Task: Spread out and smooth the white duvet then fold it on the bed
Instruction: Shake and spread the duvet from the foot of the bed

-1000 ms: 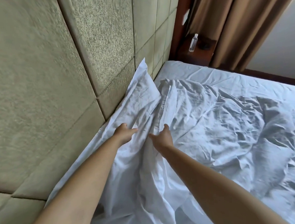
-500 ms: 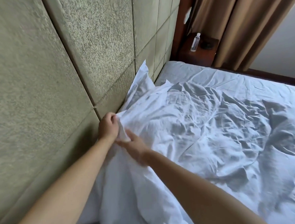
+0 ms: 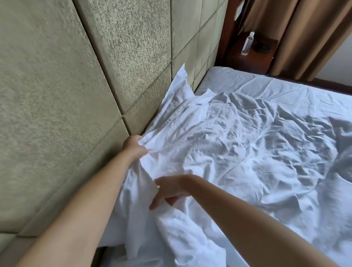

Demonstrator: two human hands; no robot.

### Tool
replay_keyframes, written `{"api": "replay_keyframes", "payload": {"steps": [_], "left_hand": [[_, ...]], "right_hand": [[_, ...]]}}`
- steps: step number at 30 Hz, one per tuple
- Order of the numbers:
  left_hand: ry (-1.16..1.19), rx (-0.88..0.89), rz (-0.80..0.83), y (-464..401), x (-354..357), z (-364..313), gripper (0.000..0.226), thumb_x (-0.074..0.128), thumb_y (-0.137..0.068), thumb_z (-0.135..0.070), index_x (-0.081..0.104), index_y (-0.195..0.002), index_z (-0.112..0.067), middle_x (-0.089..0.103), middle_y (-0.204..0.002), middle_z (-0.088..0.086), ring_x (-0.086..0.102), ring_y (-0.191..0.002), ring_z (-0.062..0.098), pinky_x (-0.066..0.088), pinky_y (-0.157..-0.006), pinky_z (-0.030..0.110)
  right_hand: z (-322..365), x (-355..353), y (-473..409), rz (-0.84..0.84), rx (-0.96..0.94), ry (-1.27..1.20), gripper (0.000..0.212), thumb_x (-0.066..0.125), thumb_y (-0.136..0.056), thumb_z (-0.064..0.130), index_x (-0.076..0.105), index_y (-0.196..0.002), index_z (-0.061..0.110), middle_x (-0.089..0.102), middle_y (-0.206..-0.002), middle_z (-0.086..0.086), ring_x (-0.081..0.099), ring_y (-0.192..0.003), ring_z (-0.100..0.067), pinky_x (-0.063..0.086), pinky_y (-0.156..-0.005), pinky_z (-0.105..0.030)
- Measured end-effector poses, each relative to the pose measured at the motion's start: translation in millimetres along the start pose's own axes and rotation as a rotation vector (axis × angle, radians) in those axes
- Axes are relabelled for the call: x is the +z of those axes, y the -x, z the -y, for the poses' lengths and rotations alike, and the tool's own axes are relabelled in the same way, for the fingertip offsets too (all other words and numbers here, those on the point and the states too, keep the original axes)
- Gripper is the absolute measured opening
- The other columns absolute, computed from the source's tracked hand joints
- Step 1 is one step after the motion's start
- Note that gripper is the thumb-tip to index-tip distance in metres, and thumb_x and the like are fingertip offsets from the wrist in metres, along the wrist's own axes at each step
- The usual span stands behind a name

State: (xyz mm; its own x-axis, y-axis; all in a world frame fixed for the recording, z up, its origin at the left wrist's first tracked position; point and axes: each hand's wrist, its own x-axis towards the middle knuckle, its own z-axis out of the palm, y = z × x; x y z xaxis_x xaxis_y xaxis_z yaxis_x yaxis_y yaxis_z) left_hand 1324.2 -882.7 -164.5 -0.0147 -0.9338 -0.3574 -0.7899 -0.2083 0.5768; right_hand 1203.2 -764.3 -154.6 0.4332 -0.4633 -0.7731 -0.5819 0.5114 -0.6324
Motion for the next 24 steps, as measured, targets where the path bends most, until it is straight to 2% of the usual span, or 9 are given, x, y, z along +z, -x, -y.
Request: {"api": "replay_keyframes", "payload": {"steps": [2, 4, 6, 9, 12, 15, 19, 21, 24], "left_hand": [[-0.012, 0.060, -0.070, 0, 4, 3, 0.043, 0.066, -0.080, -0.007, 0.057, -0.122, -0.010, 0.061, -0.121, 0.013, 0.058, -0.109, 0.028, 0.043, -0.081, 0.027], [0.019, 0.066, 0.028, 2, 9, 10, 0.057, 0.062, -0.078, -0.003, 0.047, -0.132, -0.014, 0.058, -0.123, 0.013, 0.060, -0.101, 0.030, 0.048, -0.076, 0.032], [0.055, 0.042, 0.159, 10, 11, 21, 0.087, 0.062, -0.073, 0.001, 0.024, -0.147, -0.023, 0.049, -0.133, 0.011, 0.061, -0.096, 0.027, 0.053, -0.078, 0.036], [-0.034, 0.092, 0.211, 21, 6, 39, 0.114, 0.068, -0.068, 0.002, -0.002, -0.151, -0.034, 0.025, -0.153, 0.009, 0.039, -0.133, 0.025, 0.044, -0.102, 0.038], [-0.023, 0.165, 0.212, 43, -3, 48, 0.094, 0.072, -0.067, 0.005, 0.025, -0.143, -0.022, 0.030, -0.147, 0.010, 0.037, -0.132, 0.022, 0.040, -0.095, 0.027], [-0.138, 0.033, 0.272, 67, -10, 54, 0.039, 0.078, -0.072, -0.020, 0.056, -0.103, -0.013, 0.057, -0.112, 0.005, 0.053, -0.094, 0.018, 0.041, -0.073, 0.025], [-0.162, -0.129, 0.324, 88, -12, 59, 0.017, 0.066, -0.079, -0.020, 0.055, -0.071, -0.011, 0.051, -0.073, 0.002, 0.049, -0.063, 0.017, 0.033, -0.049, 0.022], [-0.207, -0.144, 0.205, 94, -18, 58, 0.012, 0.061, -0.077, -0.020, 0.057, -0.079, -0.009, 0.056, -0.080, 0.006, 0.059, -0.072, 0.024, 0.037, -0.051, 0.022], [-0.334, -0.151, -0.065, 96, -29, 57, 0.028, 0.055, -0.079, -0.024, 0.063, -0.099, -0.007, 0.065, -0.105, 0.013, 0.064, -0.098, 0.032, 0.049, -0.073, 0.029]], "right_hand": [[-9, 5, 6, 0.024, 0.063, 0.152, 0.044, 0.071, -0.082, 0.008, 0.057, -0.123, 0.002, 0.061, -0.089, -0.006, 0.068, -0.093, -0.028, 0.054, -0.062, -0.023], [-11, 9, 9, -0.032, 0.043, 0.065, 0.038, 0.069, -0.083, 0.006, 0.056, -0.119, 0.001, 0.062, -0.096, -0.011, 0.064, -0.101, -0.030, 0.056, -0.071, -0.030], [-8, 12, 12, -0.029, -0.040, -0.202, 0.033, 0.068, -0.083, 0.006, 0.051, -0.111, 0.012, 0.064, -0.110, -0.015, 0.062, -0.091, -0.023, 0.055, -0.087, -0.038], [0, 24, 16, 0.119, -0.076, -0.191, 0.037, 0.066, -0.086, 0.004, 0.048, -0.111, 0.024, 0.065, -0.088, -0.004, 0.059, -0.059, -0.010, 0.056, -0.063, -0.021], [-1, 37, 19, 0.050, -0.052, -0.025, 0.042, 0.066, -0.085, 0.005, 0.054, -0.124, 0.014, 0.058, -0.079, 0.000, 0.053, -0.058, -0.008, 0.045, -0.055, -0.016], [-7, 43, 13, -0.082, -0.058, -0.013, 0.034, 0.065, -0.085, 0.003, 0.060, -0.118, 0.006, 0.050, -0.073, -0.002, 0.045, -0.058, -0.009, 0.037, -0.054, -0.017], [-10, 50, 15, -0.048, 0.028, 0.047, 0.020, 0.069, -0.082, 0.011, 0.065, -0.102, 0.012, 0.053, -0.084, -0.003, 0.049, -0.079, -0.013, 0.043, -0.071, -0.019], [-13, 52, 17, 0.009, 0.129, 0.214, 0.012, 0.070, -0.083, 0.013, 0.059, -0.080, 0.013, 0.047, -0.070, -0.003, 0.044, -0.062, -0.012, 0.037, -0.058, -0.017], [-17, 53, 20, 0.002, 0.218, 0.334, 0.026, 0.071, -0.084, 0.019, 0.050, -0.070, 0.014, 0.039, -0.061, -0.002, 0.032, -0.050, -0.012, 0.026, -0.049, -0.020]]}}
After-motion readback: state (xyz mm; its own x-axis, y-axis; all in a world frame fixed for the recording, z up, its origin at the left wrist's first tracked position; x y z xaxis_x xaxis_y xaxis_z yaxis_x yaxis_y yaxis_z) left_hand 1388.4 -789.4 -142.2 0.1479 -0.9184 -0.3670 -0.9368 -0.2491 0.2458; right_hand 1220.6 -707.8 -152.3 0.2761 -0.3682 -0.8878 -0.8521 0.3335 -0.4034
